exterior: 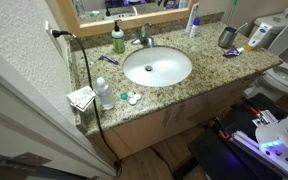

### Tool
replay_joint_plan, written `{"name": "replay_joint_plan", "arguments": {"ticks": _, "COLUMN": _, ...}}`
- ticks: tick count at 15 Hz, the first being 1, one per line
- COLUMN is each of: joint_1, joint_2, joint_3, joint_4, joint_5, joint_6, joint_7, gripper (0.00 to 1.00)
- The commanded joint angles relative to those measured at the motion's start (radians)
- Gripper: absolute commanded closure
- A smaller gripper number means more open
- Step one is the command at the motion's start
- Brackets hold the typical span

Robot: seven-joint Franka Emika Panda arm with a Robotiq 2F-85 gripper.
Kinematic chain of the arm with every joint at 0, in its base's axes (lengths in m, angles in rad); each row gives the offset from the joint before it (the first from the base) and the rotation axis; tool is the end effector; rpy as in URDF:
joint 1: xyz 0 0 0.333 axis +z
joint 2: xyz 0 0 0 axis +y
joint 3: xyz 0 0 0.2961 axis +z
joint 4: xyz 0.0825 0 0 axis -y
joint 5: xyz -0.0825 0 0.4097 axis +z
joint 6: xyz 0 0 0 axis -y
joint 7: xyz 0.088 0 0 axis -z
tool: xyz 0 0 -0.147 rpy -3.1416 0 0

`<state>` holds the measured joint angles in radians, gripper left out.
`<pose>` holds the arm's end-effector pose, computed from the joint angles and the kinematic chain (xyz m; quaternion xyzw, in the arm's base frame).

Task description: Open the faucet

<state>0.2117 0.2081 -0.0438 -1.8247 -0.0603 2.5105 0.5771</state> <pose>0.6814 0.1159 0.4070 -0.9550 0.1768 -0.2302 0.0606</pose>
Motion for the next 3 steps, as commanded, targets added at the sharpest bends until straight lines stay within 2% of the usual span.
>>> {"name": "replay_joint_plan", "arguments": {"ticks": 1, "joint_1": -0.022, "joint_2": -0.18, "joint_3": 0.042, "joint_4": -0.12, "joint_5": -0.024, "joint_6": -0.243, "joint_7": -0.055, "gripper": 0.39}}
{"name": "replay_joint_plan", "arguments": {"ticks": 2, "joint_1": -0.032, "joint_2": -0.089, "joint_3": 0.043, "joint_4": -0.036, "joint_5": -0.031, "joint_6": -0.161, "joint_7": -0.008, "gripper": 0.31}}
{"name": "replay_joint_plan", "arguments": {"ticks": 3, "joint_1": -0.036, "joint_2": -0.119, "joint_3": 0.053, "joint_4": -0.048, "joint_5": -0.03, "joint_6": -0.19, "joint_7": -0.01, "gripper": 0.5}}
